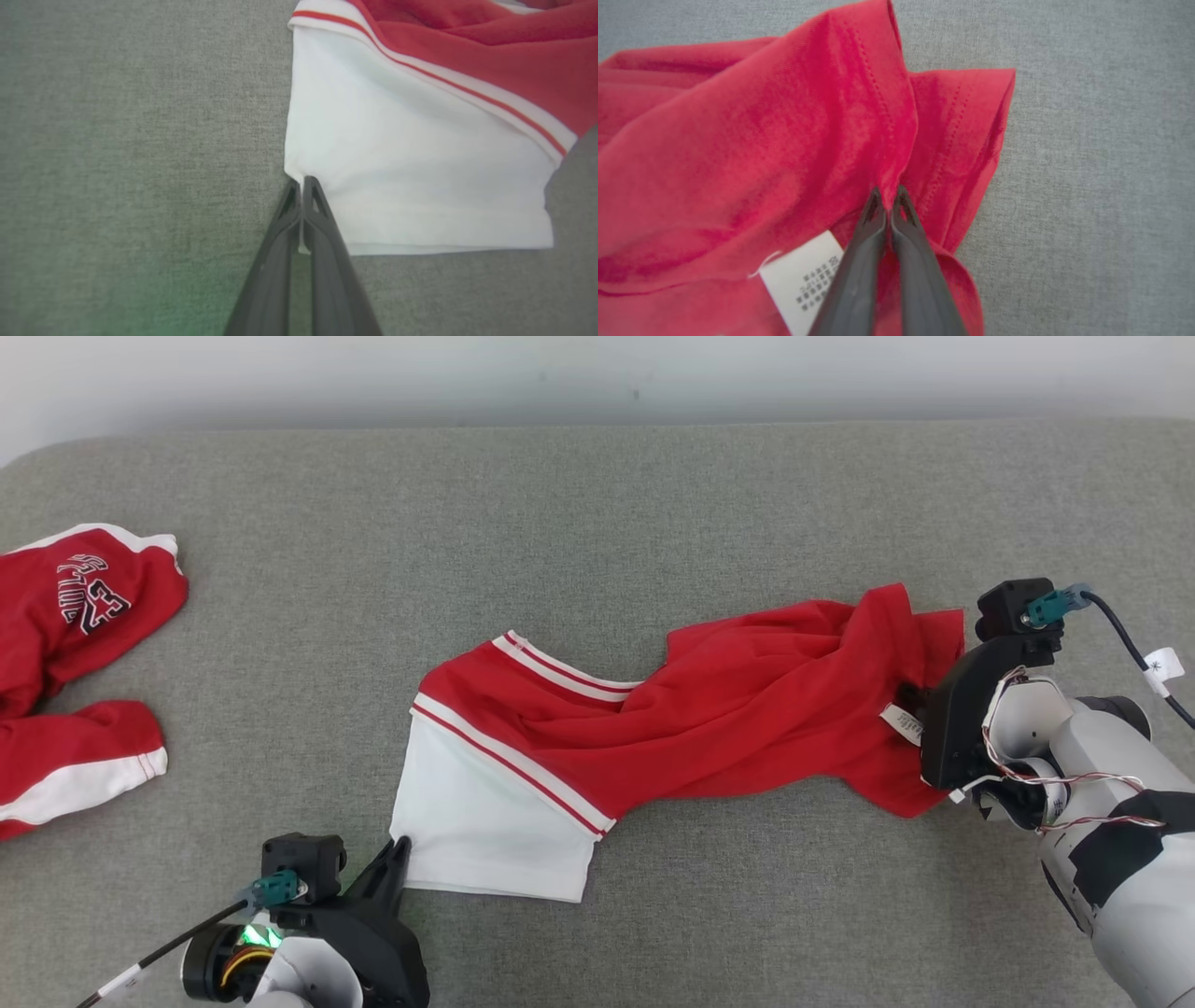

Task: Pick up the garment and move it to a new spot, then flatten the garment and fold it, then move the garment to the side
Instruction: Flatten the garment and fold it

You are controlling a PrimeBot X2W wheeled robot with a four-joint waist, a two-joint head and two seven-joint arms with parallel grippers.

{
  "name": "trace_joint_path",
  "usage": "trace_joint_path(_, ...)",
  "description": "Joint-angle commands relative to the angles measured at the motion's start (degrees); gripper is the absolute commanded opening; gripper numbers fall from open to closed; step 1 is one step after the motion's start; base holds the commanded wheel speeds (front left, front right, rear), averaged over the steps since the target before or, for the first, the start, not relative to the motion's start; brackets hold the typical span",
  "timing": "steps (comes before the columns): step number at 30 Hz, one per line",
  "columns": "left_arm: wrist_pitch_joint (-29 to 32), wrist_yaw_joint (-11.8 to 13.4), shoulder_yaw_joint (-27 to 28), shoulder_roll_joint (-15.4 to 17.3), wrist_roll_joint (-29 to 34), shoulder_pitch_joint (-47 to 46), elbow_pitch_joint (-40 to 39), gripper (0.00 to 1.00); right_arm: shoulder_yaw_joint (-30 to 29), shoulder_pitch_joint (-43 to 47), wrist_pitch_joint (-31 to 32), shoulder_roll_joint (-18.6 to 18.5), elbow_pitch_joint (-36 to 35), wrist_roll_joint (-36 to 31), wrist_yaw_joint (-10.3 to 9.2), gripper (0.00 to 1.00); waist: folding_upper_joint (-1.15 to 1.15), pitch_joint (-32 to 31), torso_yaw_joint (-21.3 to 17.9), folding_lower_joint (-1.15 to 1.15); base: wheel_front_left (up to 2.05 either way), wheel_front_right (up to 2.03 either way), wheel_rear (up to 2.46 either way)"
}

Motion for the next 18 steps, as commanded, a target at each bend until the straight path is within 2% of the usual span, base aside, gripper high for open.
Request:
trace_joint_path(1, 0.38, 0.65, 0.03, 0.75, -0.21, 1.49, 1.07, 0.00, 0.19, -0.64, -0.66, -0.01, 0.10, -0.62, -0.16, 0.00, 0.00, -0.27, -0.01, 0.00, 0.00, 0.00, 0.00)
trace_joint_path(7, -1.52, 0.37, 0.36, 0.73, -0.61, 1.44, 0.55, 0.00, 0.79, -0.69, -2.95, -0.73, -0.85, -0.18, -0.16, 0.00, 0.00, -2.06, -0.73, 0.00, 0.00, 0.00, 0.00)
trace_joint_path(18, -1.99, 0.47, 0.76, 1.64, -1.91, 3.72, 0.22, 0.00, 1.84, 4.00, -2.11, -1.41, -0.79, 1.17, -0.16, 0.00, 0.00, -5.28, -1.84, 0.00, 0.00, 0.00, 0.00)
